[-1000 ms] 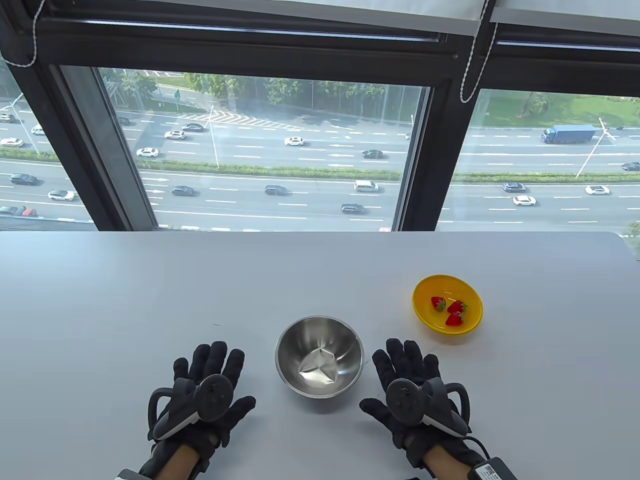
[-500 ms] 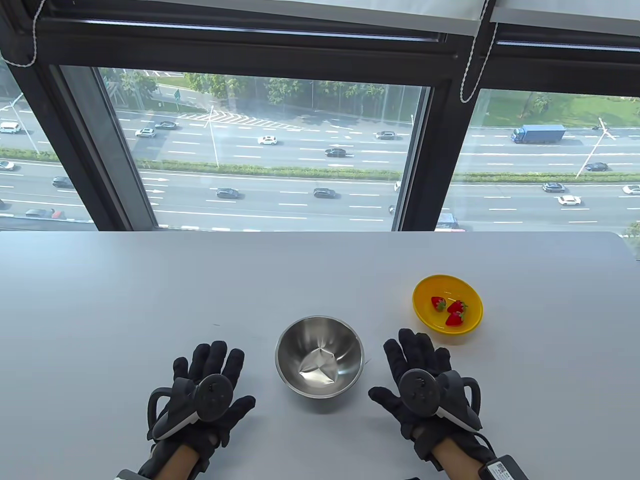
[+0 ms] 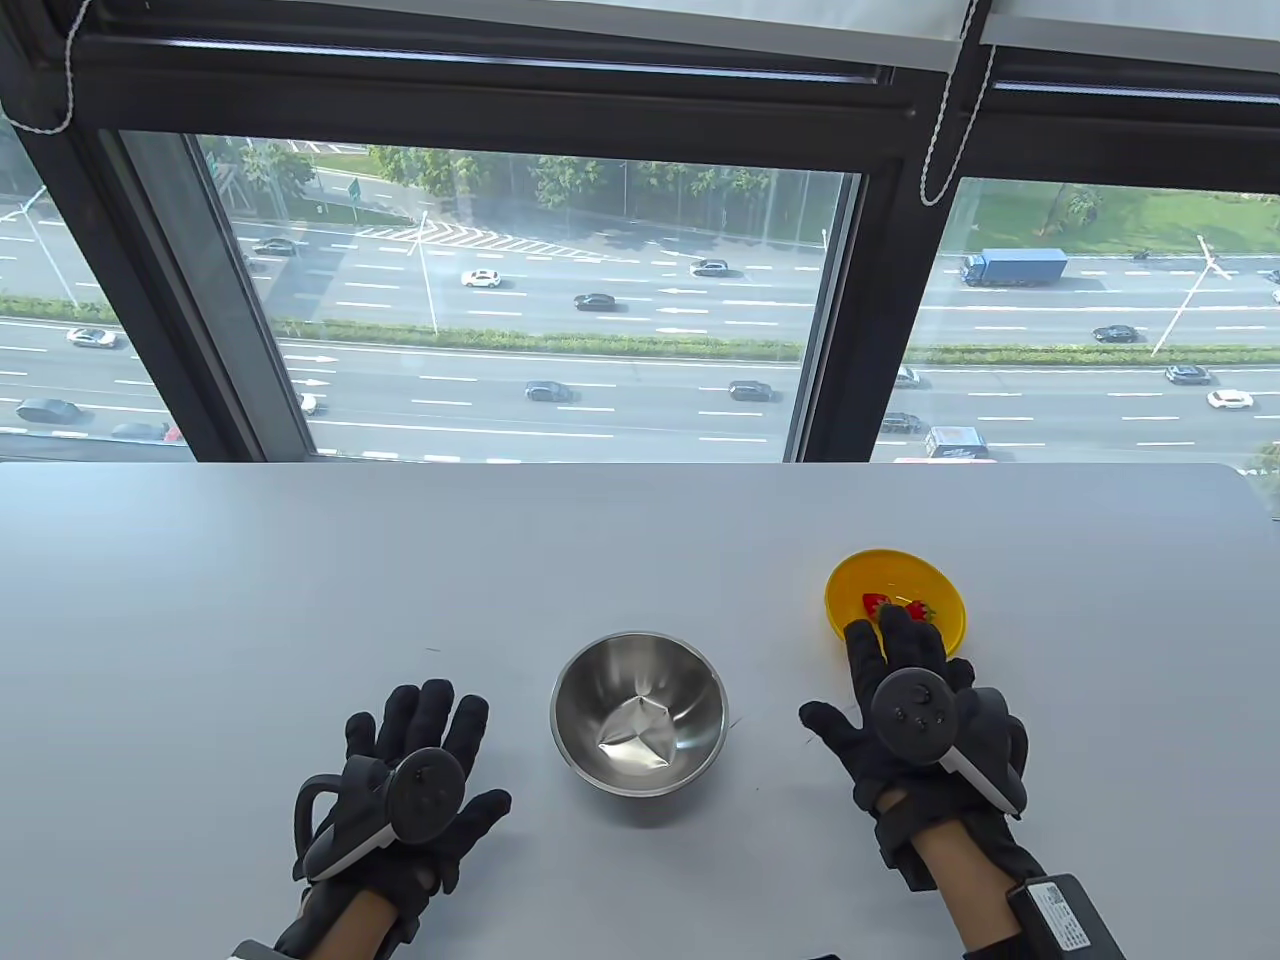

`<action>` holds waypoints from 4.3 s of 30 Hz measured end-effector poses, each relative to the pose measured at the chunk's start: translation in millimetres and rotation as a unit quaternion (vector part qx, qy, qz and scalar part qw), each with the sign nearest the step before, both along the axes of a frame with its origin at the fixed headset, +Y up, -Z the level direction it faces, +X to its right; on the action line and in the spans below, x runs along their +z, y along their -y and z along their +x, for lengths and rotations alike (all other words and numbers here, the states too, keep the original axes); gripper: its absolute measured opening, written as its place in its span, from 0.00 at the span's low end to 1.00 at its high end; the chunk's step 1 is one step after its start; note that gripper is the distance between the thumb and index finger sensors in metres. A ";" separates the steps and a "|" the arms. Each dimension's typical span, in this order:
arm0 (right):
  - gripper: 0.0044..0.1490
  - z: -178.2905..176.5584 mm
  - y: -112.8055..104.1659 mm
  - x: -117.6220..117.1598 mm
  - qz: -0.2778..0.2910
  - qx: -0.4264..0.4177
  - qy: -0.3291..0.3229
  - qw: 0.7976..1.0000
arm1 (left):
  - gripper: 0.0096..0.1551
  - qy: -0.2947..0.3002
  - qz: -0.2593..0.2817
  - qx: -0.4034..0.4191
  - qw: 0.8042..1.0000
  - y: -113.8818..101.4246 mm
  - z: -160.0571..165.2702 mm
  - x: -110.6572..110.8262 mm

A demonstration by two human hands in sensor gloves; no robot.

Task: Pour strawberries from bowl into mixing bowl

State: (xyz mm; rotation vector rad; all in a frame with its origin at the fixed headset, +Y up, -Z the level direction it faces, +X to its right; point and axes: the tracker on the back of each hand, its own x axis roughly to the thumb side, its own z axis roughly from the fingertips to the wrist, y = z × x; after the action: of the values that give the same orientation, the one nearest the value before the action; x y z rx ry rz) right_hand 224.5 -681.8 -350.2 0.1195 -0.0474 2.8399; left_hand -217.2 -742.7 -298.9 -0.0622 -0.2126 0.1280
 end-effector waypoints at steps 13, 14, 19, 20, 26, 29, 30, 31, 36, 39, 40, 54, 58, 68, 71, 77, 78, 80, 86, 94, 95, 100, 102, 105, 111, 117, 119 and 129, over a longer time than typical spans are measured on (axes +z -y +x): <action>0.57 57.6 4.8 -52.2 -0.066 -0.042 0.123 0.989 | 0.55 -0.002 -0.008 0.000 1.000 0.8 -0.9 -0.3; 0.57 60.3 7.2 -54.1 -0.071 -0.046 0.127 0.988 | 0.55 -0.003 -0.008 0.000 1.000 1.0 -1.0 -0.3; 0.56 74.9 25.4 -62.2 -0.080 -0.068 0.145 0.984 | 0.55 -0.003 -0.011 -0.001 1.000 1.0 -1.0 -0.5; 0.56 77.0 29.1 -63.2 -0.083 -0.068 0.148 0.983 | 0.55 -0.003 -0.011 -0.001 1.000 1.0 -1.0 -0.5; 0.55 90.1 45.3 -67.0 -0.104 -0.066 0.154 0.980 | 0.55 -0.004 -0.015 -0.001 1.000 1.2 -1.2 -0.5; 0.56 95.5 53.0 -68.5 -0.122 -0.066 0.154 0.978 | 0.55 -0.004 -0.016 0.000 1.000 1.6 -1.3 -0.7; 0.56 97.8 55.1 -69.1 -0.129 -0.062 0.151 0.978 | 0.55 -0.004 -0.016 0.000 1.000 1.8 -1.3 -0.7; 0.57 99.9 57.1 -69.9 -0.134 -0.064 0.142 0.979 | 0.55 -0.004 -0.017 0.000 1.000 1.9 -1.2 -0.6; 0.58 104.5 64.4 -72.4 -0.155 -0.058 0.135 0.977 | 0.55 -0.003 -0.021 -0.001 1.000 2.4 -1.0 -0.8; 0.58 103.5 68.2 -74.5 -0.165 -0.047 0.132 0.976 | 0.55 -0.003 -0.025 -0.002 1.000 2.8 -0.7 -0.6; 0.58 103.0 69.3 -75.5 -0.167 -0.042 0.134 0.976 | 0.55 -0.003 -0.025 -0.003 1.000 2.8 -0.7 -0.6; 0.49 99.3 76.9 -83.2 -0.138 -0.003 0.153 0.978 | 0.55 -0.008 -0.031 -0.001 0.999 3.7 -2.4 -1.2; 0.46 99.8 74.8 -82.4 -0.127 0.002 0.155 0.980 | 0.55 -0.007 -0.031 -0.001 0.999 3.7 -2.5 -1.4; 0.41 105.5 60.8 -70.8 -0.064 0.003 0.168 0.984 | 0.55 -0.004 -0.026 0.001 1.000 3.3 -2.3 -2.1; 0.40 106.8 55.3 -64.3 -0.036 0.005 0.169 0.985 | 0.55 -0.004 -0.025 0.002 1.000 3.5 -2.4 -2.1; 0.39 105.8 46.4 -51.1 0.004 0.001 0.153 0.988 | 0.55 0.000 -0.019 0.003 1.000 2.5 -1.0 -1.4; 0.39 104.9 44.7 -50.0 0.008 0.001 0.151 0.989 | 0.55 0.000 -0.019 0.002 1.000 2.4 -0.8 -1.2; 0.39 102.1 39.7 -47.4 0.013 -0.001 0.145 0.989 | 0.55 0.001 -0.017 0.003 1.000 2.3 -0.5 -1.1; 0.38 91.2 23.5 -40.0 0.037 -0.007 0.121 0.992 | 0.55 0.001 -0.018 0.004 1.000 3.7 -0.5 -1.3; 0.38 74.1 4.0 -32.3 0.058 -0.034 0.086 0.994 | 0.55 0.000 -0.019 0.004 1.000 4.1 -0.5 -1.1; 0.38 71.1 1.8 -31.2 0.061 -0.039 0.080 0.994 | 0.55 0.000 -0.019 0.005 1.000 4.1 -0.6 -1.0; 0.37 53.7 -8.2 -28.0 0.072 -0.051 0.041 0.995 | 0.55 0.000 -0.020 0.004 1.000 4.6 -0.5 -1.1; 0.37 45.2 -11.3 -26.1 0.068 -0.052 0.027 0.996 | 0.55 0.000 -0.021 0.004 1.000 4.6 -0.5 -1.1; 0.37 28.6 -16.3 -22.6 0.078 -0.046 0.014 0.996 | 0.55 0.000 -0.021 0.004 1.000 4.6 -0.6 -1.2; 0.36 -7.6 -26.8 -12.6 0.092 -0.044 -0.041 0.994 | 0.55 0.000 -0.022 0.005 1.000 4.9 -0.7 -1.3; 0.35 -40.8 -33.0 -0.5 0.099 -0.040 -0.084 0.991 | 0.55 0.000 -0.021 0.006 1.000 4.6 -1.0 -1.5; 0.35 -49.5 -32.9 2.7 0.095 -0.044 -0.099 0.990 | 0.55 -0.001 -0.021 0.005 1.000 4.6 -1.1 -1.6; 0.35 -82.8 -19.4 9.0 0.055 -0.077 -0.144 0.985 | 0.55 -0.001 -0.021 0.004 1.000 4.3 -1.3 -1.5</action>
State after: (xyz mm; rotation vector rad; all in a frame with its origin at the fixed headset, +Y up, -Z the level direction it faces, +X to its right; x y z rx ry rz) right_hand 141.7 -662.4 -341.2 0.5251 -0.1449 2.6376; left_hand -218.6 -747.0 -300.4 -0.1032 -0.2081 0.1398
